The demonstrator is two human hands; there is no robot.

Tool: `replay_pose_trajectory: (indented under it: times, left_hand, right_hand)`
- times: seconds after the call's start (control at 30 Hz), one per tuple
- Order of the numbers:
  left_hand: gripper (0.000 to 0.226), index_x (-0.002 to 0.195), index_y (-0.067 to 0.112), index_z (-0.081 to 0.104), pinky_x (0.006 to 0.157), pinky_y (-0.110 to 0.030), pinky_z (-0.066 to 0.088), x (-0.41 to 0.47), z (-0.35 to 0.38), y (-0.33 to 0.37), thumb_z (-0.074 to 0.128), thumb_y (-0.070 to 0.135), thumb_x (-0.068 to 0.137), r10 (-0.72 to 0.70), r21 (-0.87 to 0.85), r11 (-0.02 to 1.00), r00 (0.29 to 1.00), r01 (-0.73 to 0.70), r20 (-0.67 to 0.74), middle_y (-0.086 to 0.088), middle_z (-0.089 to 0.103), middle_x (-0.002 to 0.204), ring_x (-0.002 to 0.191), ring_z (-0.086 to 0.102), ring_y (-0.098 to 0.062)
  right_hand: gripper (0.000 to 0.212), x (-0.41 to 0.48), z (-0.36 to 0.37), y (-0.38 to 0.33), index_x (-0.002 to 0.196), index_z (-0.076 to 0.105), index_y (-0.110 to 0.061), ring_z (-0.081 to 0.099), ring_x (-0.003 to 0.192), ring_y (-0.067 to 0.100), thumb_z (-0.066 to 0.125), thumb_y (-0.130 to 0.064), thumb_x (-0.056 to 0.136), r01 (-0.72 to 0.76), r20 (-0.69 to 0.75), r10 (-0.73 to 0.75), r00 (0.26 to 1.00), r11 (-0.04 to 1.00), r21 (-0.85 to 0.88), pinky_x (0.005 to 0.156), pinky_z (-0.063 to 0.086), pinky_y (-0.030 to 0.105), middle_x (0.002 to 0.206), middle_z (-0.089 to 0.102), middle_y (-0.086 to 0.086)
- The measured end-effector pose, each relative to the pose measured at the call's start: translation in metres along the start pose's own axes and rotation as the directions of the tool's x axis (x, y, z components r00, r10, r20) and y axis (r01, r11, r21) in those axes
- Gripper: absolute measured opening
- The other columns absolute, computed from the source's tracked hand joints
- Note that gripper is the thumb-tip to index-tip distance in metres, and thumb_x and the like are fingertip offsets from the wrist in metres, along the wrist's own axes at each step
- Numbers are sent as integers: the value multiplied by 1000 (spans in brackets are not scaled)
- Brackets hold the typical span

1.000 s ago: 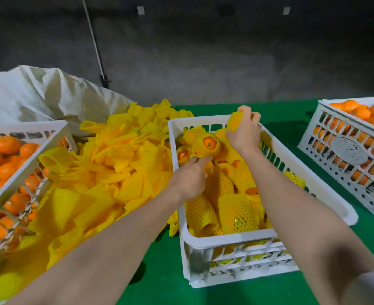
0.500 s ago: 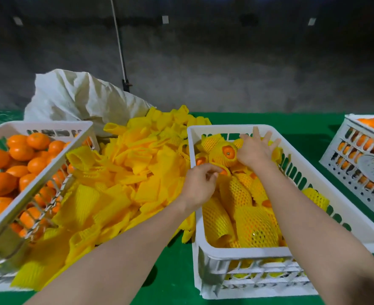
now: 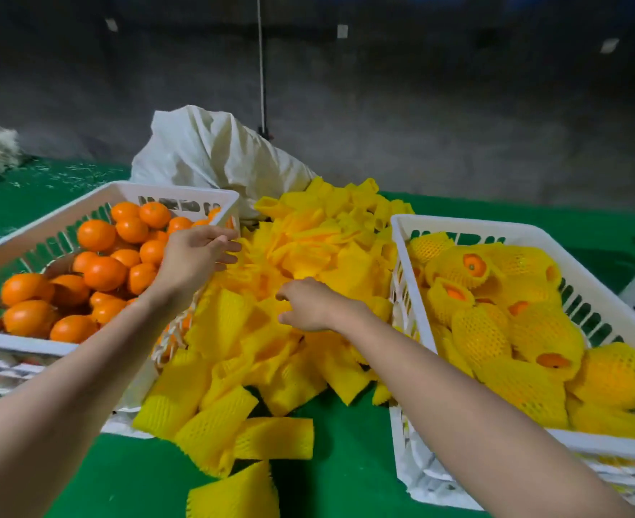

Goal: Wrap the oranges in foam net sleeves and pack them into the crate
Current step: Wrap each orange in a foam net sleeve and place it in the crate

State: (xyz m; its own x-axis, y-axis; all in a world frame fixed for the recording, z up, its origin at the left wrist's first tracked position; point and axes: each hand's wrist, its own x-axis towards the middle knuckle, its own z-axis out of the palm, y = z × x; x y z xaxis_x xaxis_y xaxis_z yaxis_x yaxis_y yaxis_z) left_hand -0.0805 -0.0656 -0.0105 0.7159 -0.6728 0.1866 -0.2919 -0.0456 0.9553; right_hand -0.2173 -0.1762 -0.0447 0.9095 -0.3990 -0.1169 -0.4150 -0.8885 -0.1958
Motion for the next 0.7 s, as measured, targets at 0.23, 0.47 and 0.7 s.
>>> replay_pose_trajectory:
  times: [0.23, 0.47, 0.7]
  left_hand:
    - [23, 88, 20, 66, 66, -24, 50, -6, -80, -32, 48, 11, 99, -21, 78, 997, 999, 25, -50, -1, 70, 88, 79, 68, -14]
    - [14, 103, 8, 64, 71, -27, 53, 9, -126, -49, 51, 9, 98, -30, 54, 998, 1000, 30, -2, -3, 68, 89, 82, 66, -16]
    - [26, 111, 15, 62, 78, -29, 53, 61, -160, -37, 48, -1, 95, -8, -176, 984, 987, 36, 160, -3, 70, 106, 93, 68, -14]
  right_hand:
    - [44, 82, 58, -50, 130, 46, -3, 45, 125, 31, 56, -21, 91, -148, -140, 200, 970, 937, 316, 100, 38, 35, 136, 49, 18]
    - [24, 95, 51, -57, 102, 62, -9, 58, 105, 27, 68, -24, 83, -236, -321, 346, 882, 912, 335, 83, 42, 33, 111, 65, 12]
    - [22, 63, -71, -88, 76, 53, -21, 44, 63, 8, 65, -4, 82, 231, -506, 331, 797, 606, 761, 55, 37, 13, 70, 50, -2]
